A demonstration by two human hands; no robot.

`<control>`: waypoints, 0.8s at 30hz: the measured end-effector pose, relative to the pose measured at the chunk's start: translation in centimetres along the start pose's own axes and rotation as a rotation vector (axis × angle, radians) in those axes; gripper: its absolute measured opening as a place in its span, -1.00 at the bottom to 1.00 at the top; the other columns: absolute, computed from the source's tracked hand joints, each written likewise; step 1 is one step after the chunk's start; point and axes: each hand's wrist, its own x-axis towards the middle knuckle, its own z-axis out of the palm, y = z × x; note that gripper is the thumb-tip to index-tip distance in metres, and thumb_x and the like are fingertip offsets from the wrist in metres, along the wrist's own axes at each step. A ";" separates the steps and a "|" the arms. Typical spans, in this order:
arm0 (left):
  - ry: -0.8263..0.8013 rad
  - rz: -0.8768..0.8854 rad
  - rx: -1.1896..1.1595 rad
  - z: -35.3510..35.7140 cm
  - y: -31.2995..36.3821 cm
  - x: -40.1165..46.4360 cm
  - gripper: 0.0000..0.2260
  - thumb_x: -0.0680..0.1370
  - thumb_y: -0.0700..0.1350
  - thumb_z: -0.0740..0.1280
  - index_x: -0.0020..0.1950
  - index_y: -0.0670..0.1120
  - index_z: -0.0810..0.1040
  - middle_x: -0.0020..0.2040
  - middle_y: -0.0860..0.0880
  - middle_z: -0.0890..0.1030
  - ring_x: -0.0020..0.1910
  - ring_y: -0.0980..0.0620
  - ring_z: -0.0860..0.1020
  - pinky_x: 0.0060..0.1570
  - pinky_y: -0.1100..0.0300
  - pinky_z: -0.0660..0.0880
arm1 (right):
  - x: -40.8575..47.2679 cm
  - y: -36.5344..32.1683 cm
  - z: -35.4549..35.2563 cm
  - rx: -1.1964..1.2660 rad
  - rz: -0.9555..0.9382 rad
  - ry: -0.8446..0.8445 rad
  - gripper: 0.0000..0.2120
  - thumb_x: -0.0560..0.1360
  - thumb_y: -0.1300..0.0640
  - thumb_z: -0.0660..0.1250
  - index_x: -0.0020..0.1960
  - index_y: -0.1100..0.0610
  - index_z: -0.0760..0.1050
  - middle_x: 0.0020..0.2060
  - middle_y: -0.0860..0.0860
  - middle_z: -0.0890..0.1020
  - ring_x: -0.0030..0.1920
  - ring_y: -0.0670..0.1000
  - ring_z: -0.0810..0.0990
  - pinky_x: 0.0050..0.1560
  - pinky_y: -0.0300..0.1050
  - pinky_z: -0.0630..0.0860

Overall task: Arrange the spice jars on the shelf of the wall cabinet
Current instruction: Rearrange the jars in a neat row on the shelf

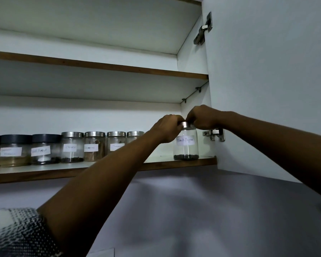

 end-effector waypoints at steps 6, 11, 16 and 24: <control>-0.007 -0.017 0.008 0.1 -0.1 -0.1 -0.71 0.61 -0.18 0.15 0.31 -0.14 0.49 0.22 -0.13 0.57 0.20 -0.10 0.50 0.20 0.00 0.41 | 0.4 0.3 0.3 0.017 -0.004 0.024 -0.69 0.49 0.31 0.20 0.16 0.19 0.60 0.05 0.16 0.65 0.05 0.14 0.57 0.02 -0.08 0.47; -0.025 -0.033 0.030 0.2 -0.6 0.3 -0.70 0.61 -0.20 0.13 0.30 -0.12 0.49 0.22 -0.13 0.57 0.19 -0.11 0.50 0.18 0.03 0.43 | 0.8 0.4 1.1 0.043 -0.013 0.046 -0.67 0.45 0.37 0.19 0.13 0.21 0.60 0.01 0.17 0.66 0.01 0.13 0.56 -0.12 -0.18 0.36; -0.069 -0.057 0.080 0.6 -1.7 0.6 -0.60 0.54 -0.36 0.14 0.34 -0.10 0.45 0.24 -0.14 0.55 0.18 -0.12 0.49 0.16 0.04 0.43 | 1.8 0.3 2.2 0.039 -0.014 0.051 -0.66 0.43 0.39 0.17 0.11 0.23 0.60 -0.03 0.20 0.65 -0.08 0.13 0.53 -0.15 -0.18 0.33; -0.095 -0.048 0.065 0.9 -4.0 1.0 -0.49 0.47 -0.46 0.10 0.38 -0.14 0.40 0.30 -0.15 0.51 0.25 -0.14 0.44 0.22 0.06 0.37 | 3.9 0.1 4.1 0.059 0.004 0.073 -0.69 0.43 0.39 0.16 0.08 0.29 0.59 -0.05 0.25 0.63 -0.02 0.21 0.56 -0.03 -0.04 0.48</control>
